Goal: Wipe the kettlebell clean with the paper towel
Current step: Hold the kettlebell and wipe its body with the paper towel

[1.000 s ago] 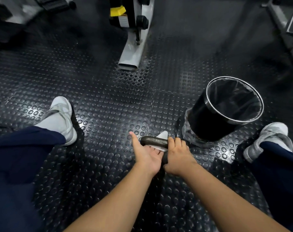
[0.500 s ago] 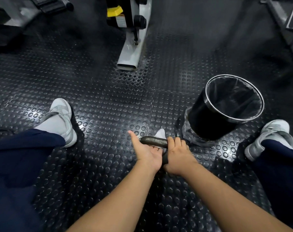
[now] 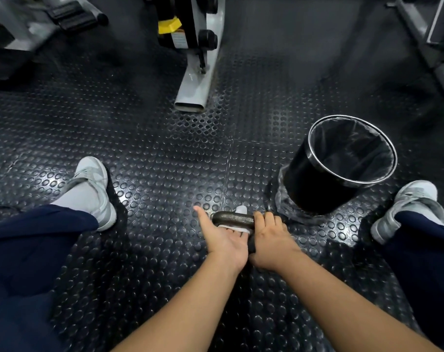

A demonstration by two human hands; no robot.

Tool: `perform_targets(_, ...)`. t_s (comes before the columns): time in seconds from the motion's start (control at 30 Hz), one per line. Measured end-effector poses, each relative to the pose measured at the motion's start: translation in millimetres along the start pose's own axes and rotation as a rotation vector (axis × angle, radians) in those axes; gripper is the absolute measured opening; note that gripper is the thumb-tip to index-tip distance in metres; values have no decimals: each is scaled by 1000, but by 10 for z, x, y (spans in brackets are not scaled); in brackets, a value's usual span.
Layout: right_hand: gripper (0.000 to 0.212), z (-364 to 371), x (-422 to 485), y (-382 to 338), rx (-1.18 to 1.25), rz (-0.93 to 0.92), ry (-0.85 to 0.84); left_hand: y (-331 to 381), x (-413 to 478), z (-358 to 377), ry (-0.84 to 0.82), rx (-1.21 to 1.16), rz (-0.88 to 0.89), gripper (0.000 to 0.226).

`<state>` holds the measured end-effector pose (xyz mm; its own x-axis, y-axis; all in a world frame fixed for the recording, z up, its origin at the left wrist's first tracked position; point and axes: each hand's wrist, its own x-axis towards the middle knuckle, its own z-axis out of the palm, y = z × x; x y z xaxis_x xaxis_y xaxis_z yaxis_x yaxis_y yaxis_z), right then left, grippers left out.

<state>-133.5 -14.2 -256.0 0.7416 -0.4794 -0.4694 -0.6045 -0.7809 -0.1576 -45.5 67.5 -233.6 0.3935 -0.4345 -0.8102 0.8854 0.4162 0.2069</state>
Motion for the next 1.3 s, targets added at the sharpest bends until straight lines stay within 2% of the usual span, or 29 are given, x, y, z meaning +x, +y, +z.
perform_targets(0.27,109,-29,-1,-3,-9,-14,6,55,54,49,-12,25,2,126)
perform_targets(0.37,100,-35,-10,6,3,-19,19,83,15,-46,11,36,-12,135)
perform_targets(0.43,101,-45,-13,4,-6,-22,14,75,3,-37,13,49,-6,138)
perform_targets(0.6,106,-53,-8,-22,-17,-19,14,16,91,85,-31,26,16,121)
perform_targets(0.77,108,-32,-13,-23,-16,-8,27,-20,82,72,-17,46,35,120)
perform_targets(0.93,103,-42,-23,-11,5,-17,25,-7,-2,-21,50,29,57,129)
perform_targets(1.1,106,-56,-1,-13,-5,-21,27,15,32,72,-40,61,6,127)
perform_targets(1.3,106,-51,-20,-4,-7,-18,27,25,7,17,-13,40,28,130)
